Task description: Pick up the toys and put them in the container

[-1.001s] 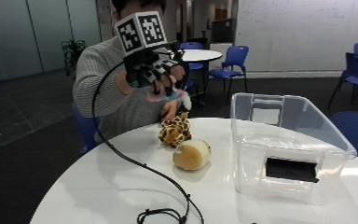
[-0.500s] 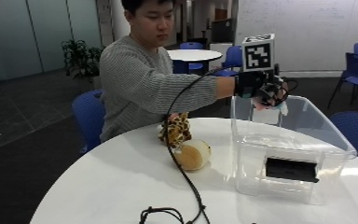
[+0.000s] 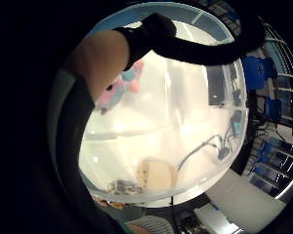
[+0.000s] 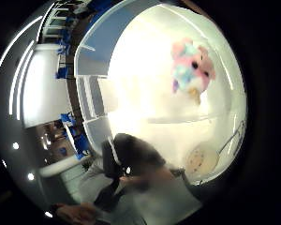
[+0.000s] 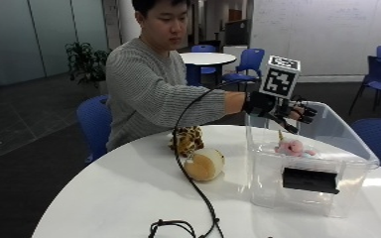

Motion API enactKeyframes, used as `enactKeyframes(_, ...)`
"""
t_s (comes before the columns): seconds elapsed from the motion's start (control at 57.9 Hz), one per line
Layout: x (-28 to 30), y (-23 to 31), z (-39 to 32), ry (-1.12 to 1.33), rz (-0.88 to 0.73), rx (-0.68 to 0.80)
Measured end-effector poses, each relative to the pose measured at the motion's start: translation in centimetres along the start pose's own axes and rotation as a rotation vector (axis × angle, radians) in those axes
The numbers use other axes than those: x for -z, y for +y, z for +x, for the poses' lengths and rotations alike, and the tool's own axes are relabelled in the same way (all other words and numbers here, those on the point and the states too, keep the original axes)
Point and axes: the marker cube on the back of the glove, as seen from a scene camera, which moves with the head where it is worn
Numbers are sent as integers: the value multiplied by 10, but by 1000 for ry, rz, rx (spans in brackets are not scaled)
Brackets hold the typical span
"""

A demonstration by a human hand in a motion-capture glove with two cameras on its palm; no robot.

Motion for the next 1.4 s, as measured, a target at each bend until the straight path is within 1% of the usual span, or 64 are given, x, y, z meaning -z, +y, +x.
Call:
enactKeyframes(0.121,3,21,1,-5,25,36)
enactKeyframes(0.207,6,47,11,-4,50,31)
enactKeyframes(0.276,10,81,30,-11,92,26)
enactKeyframes(0.362,18,136,72,-50,162,-26)
enactKeyframes(0.431,11,177,84,-50,210,-36)
enactKeyframes(0.552,1,210,106,-49,213,-78)
enactKeyframes(0.621,-6,215,108,-50,195,-91)
enactKeyframes(0.742,-29,208,111,-35,159,-92)
enactKeyframes(0.966,-114,184,112,-58,7,-125)
enactKeyframes(1.07,-147,179,113,-11,-51,-149)
enactKeyframes(1.225,-173,179,109,66,-26,-177)
enactKeyframes(1.398,-177,179,112,75,-16,-177)
